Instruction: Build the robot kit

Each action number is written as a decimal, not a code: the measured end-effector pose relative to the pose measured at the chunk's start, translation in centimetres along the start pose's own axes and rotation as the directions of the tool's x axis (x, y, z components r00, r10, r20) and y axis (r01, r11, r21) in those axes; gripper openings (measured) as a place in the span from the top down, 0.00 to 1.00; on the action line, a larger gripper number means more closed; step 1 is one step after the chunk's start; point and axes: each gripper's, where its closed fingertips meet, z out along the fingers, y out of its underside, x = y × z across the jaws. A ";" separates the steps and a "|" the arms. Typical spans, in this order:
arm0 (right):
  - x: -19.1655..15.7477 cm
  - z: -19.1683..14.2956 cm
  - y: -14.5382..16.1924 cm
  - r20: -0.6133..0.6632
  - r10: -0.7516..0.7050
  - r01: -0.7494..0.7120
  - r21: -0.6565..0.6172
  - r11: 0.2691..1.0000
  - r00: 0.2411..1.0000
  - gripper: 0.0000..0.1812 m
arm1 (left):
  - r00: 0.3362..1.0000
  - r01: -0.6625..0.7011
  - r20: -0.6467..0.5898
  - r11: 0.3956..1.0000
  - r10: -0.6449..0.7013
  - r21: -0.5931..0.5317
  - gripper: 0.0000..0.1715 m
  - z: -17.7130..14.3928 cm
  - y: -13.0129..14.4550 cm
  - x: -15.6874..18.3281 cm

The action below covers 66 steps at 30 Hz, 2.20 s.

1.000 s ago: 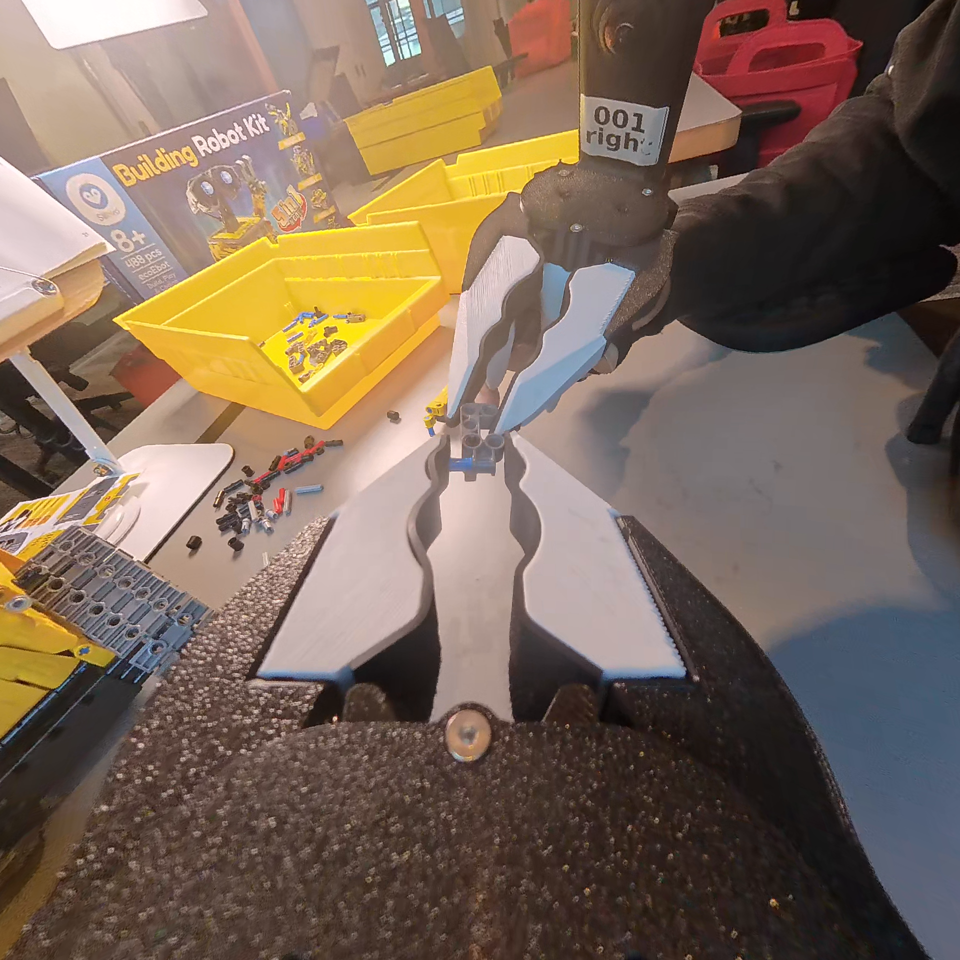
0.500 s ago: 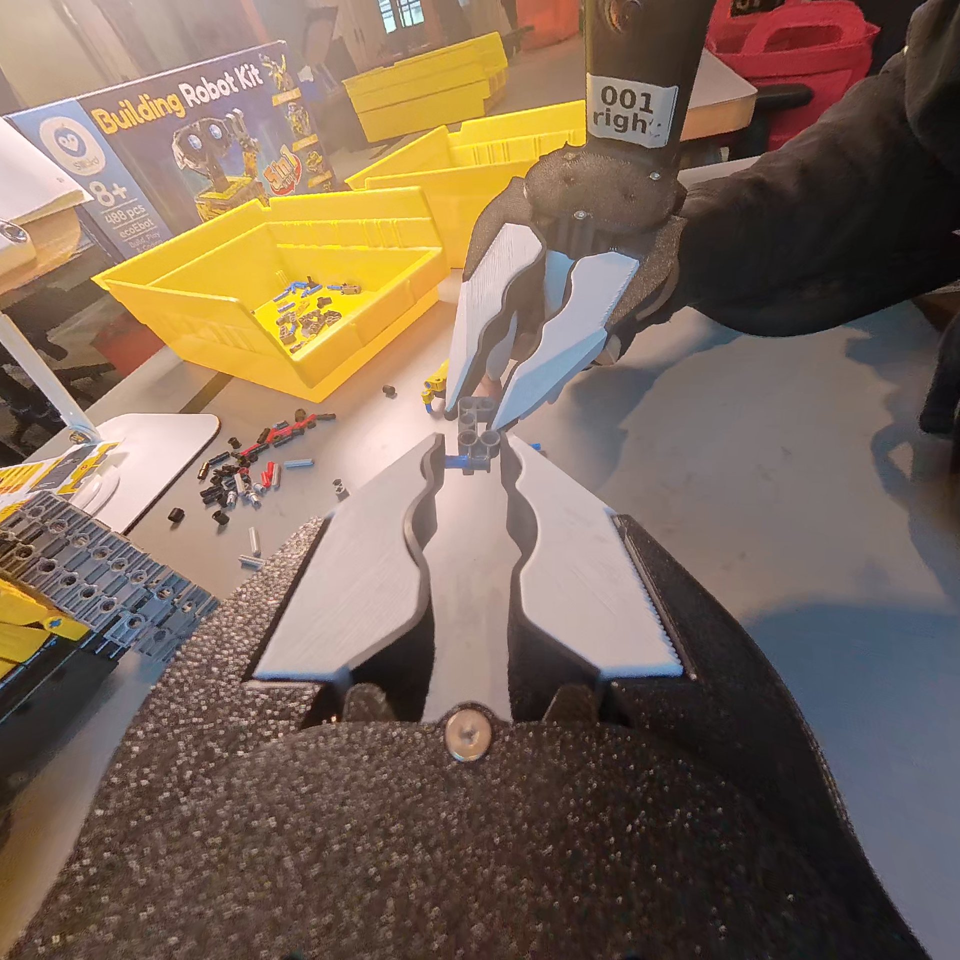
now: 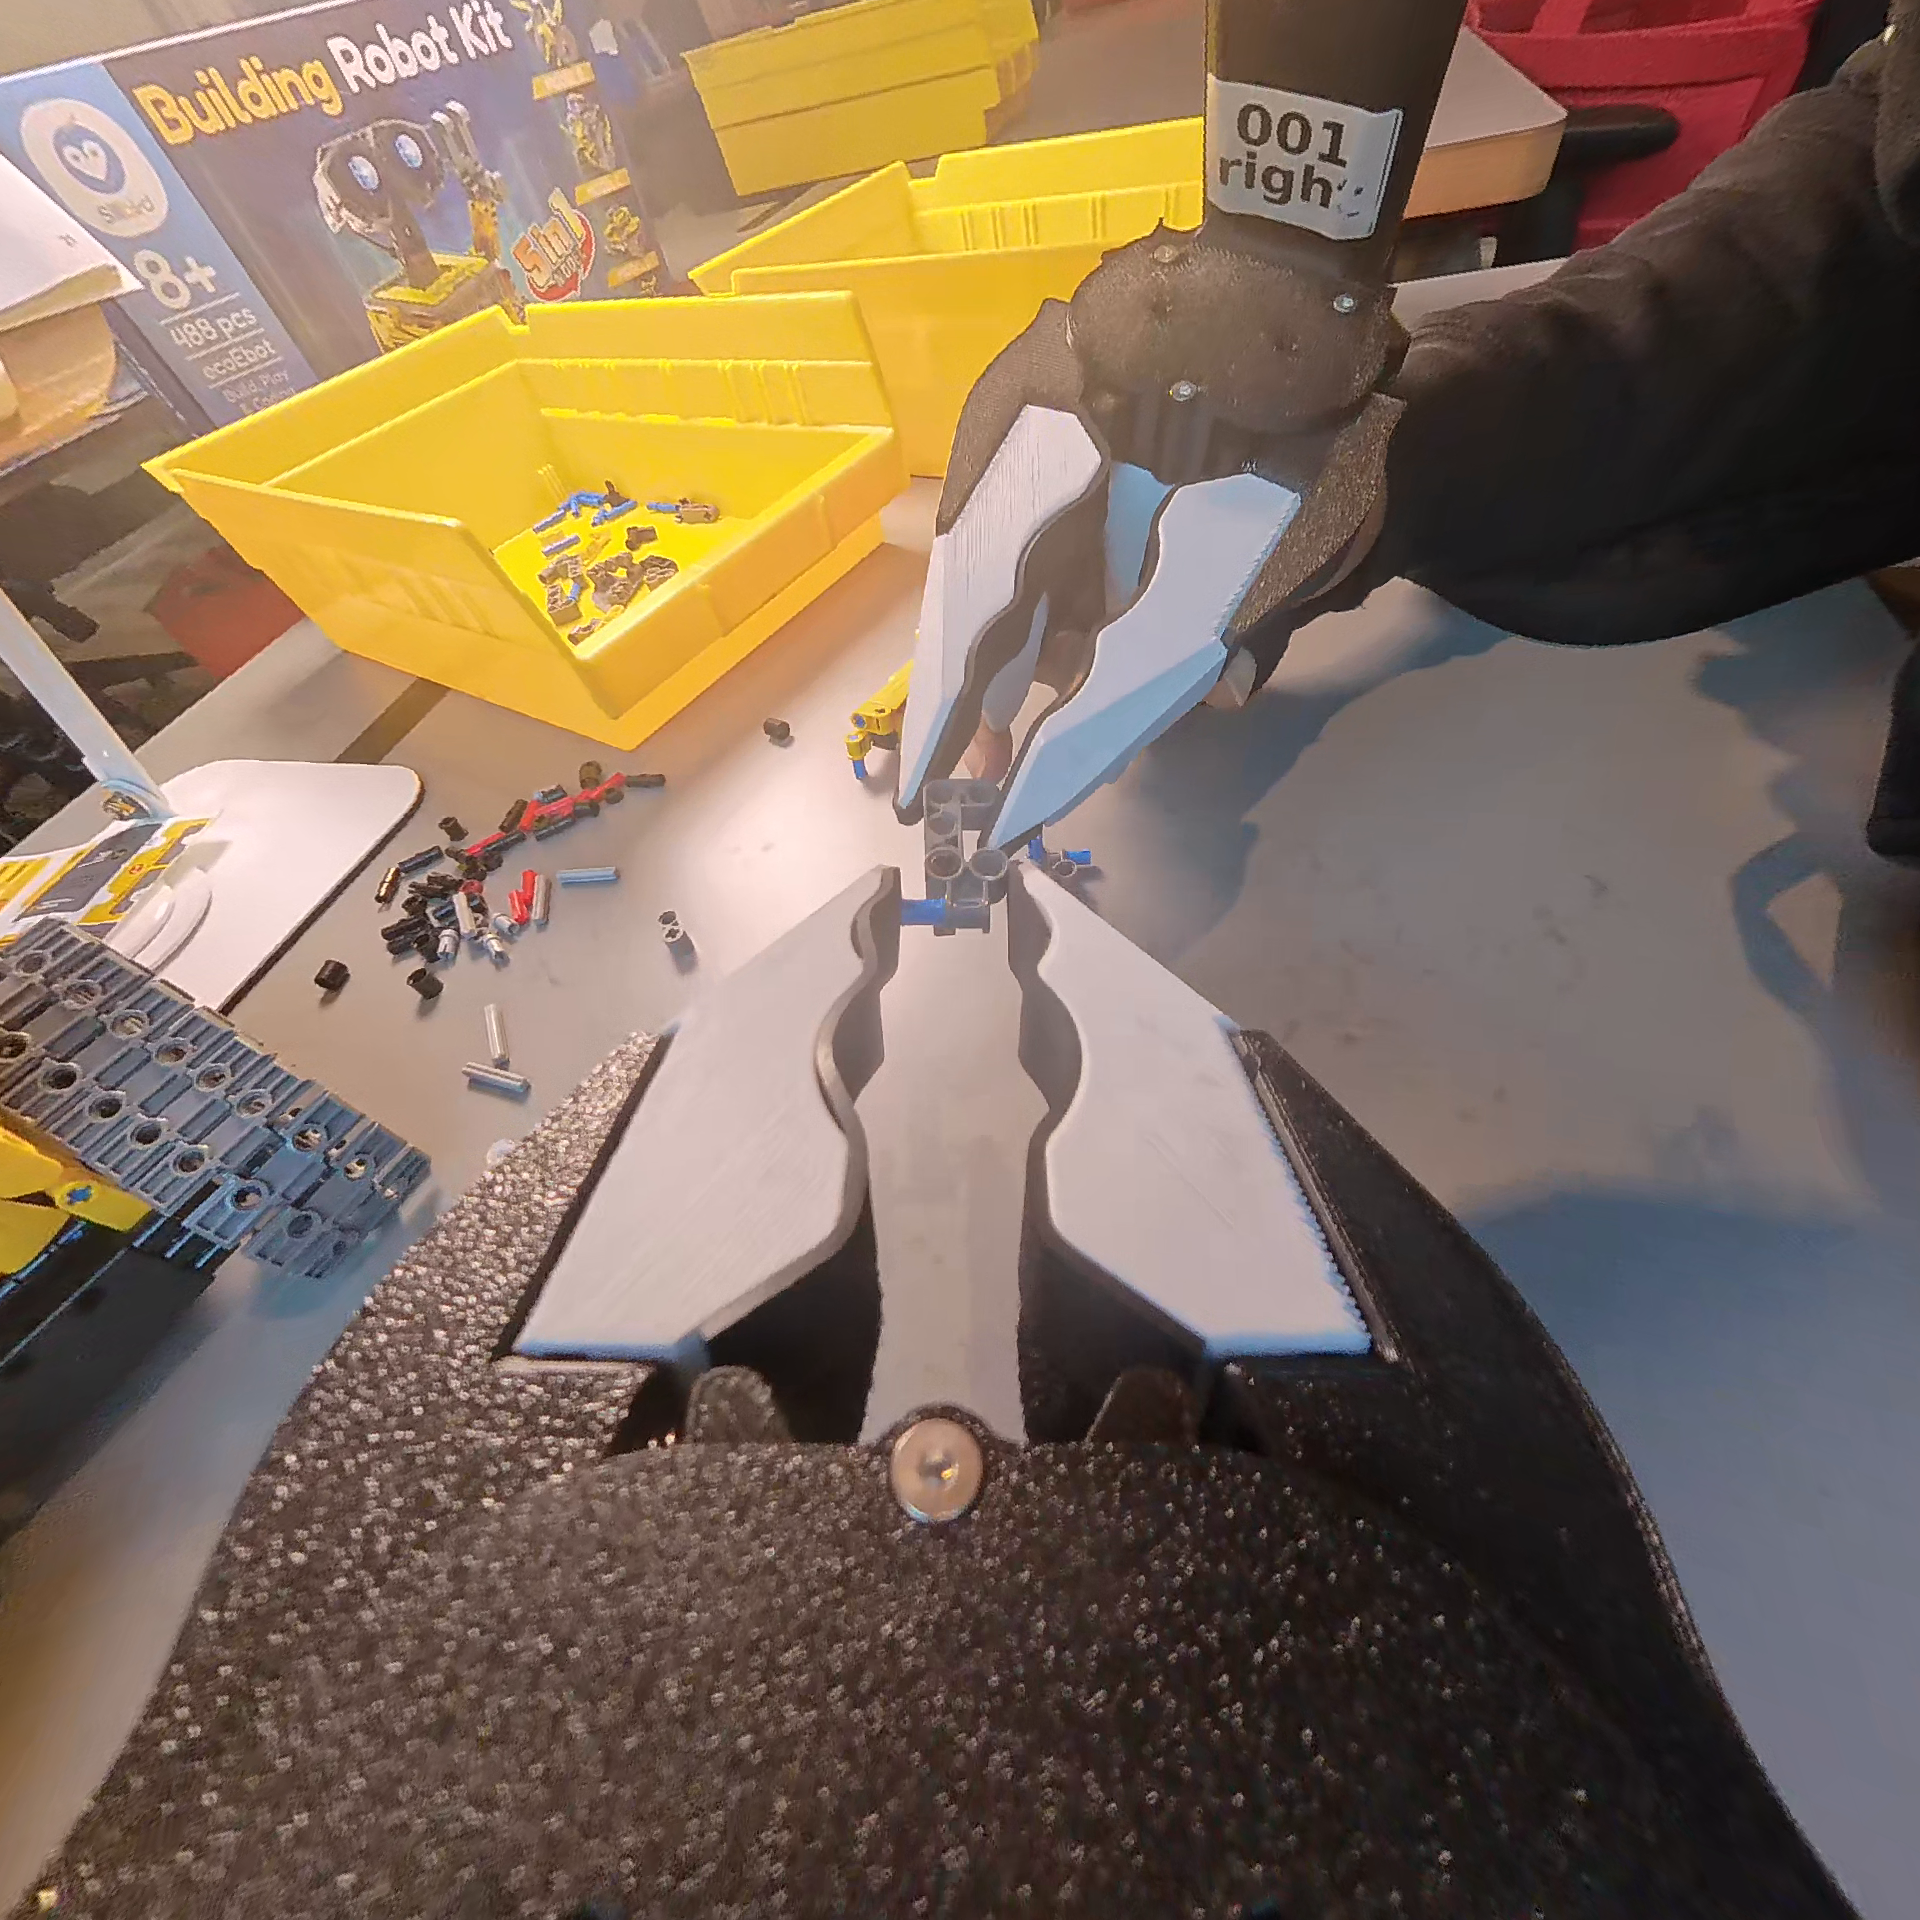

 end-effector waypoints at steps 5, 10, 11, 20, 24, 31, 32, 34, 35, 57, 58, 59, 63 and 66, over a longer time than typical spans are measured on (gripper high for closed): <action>-0.3 0.3 1.3 0.024 0.007 -0.005 -0.071 0.997 1.000 0.92 | 1.000 0.010 -0.015 0.998 -0.011 -0.062 0.89 0.4 1.1 0.2; -1.5 0.6 3.2 0.092 -0.002 0.020 -0.191 0.981 0.996 0.92 | 0.997 0.007 -0.079 0.986 -0.020 -0.165 0.89 0.9 3.3 1.3; -1.5 0.5 3.4 0.098 0.003 0.017 -0.201 0.979 0.995 0.92 | 0.996 0.002 -0.083 0.984 -0.017 -0.176 0.89 1.0 3.5 1.4; -1.4 0.4 3.3 0.098 0.020 0.000 -0.196 0.981 0.995 0.92 | 0.997 -0.013 -0.080 0.986 0.000 -0.165 0.89 1.1 3.5 1.4; -1.1 0.4 3.0 0.083 0.009 0.006 -0.183 0.983 0.996 0.92 | 0.998 -0.028 -0.062 0.987 0.018 -0.156 0.88 1.0 3.4 1.1; -0.9 0.3 2.5 0.070 0.003 0.008 -0.157 0.988 0.998 0.92 | 0.998 -0.035 -0.056 0.990 0.028 -0.134 0.89 0.8 2.9 0.9; -0.9 0.3 2.5 0.069 0.004 0.007 -0.155 0.988 0.998 0.92 | 0.998 -0.036 -0.054 0.991 0.029 -0.132 0.89 0.8 2.9 0.9; -0.8 0.2 2.4 0.067 0.003 0.007 -0.150 0.989 0.998 0.92 | 0.998 -0.036 -0.052 0.991 0.030 -0.128 0.89 0.8 2.7 0.9; -0.8 0.2 2.4 0.066 0.002 0.008 -0.148 0.989 0.998 0.92 | 0.998 -0.037 -0.050 0.991 0.031 -0.126 0.89 0.7 2.7 0.8; -0.4 0.1 1.5 0.041 0.003 0.001 -0.091 0.996 0.999 0.92 | 0.999 -0.004 -0.038 0.996 0.000 -0.090 0.90 0.5 1.9 0.5; -0.3 0.0 1.2 0.038 0.007 -0.004 -0.077 0.997 0.999 0.92 | 0.999 0.009 -0.041 0.997 -0.012 -0.078 0.90 0.4 1.7 0.4; -0.2 0.0 1.0 0.034 0.010 -0.008 -0.064 0.998 0.999 0.92 | 0.999 0.019 -0.042 0.998 -0.022 -0.065 0.90 0.4 1.5 0.4; 0.1 -0.4 -0.2 0.044 0.084 -0.085 0.018 0.996 0.995 0.89 | 0.999 0.035 -0.041 0.999 -0.035 0.008 0.90 -0.1 0.4 0.2; 0.1 -0.9 -1.5 0.107 0.191 -0.202 0.097 0.975 0.976 0.87 | 0.997 0.054 -0.063 0.993 -0.047 0.108 0.91 -0.7 -1.3 0.4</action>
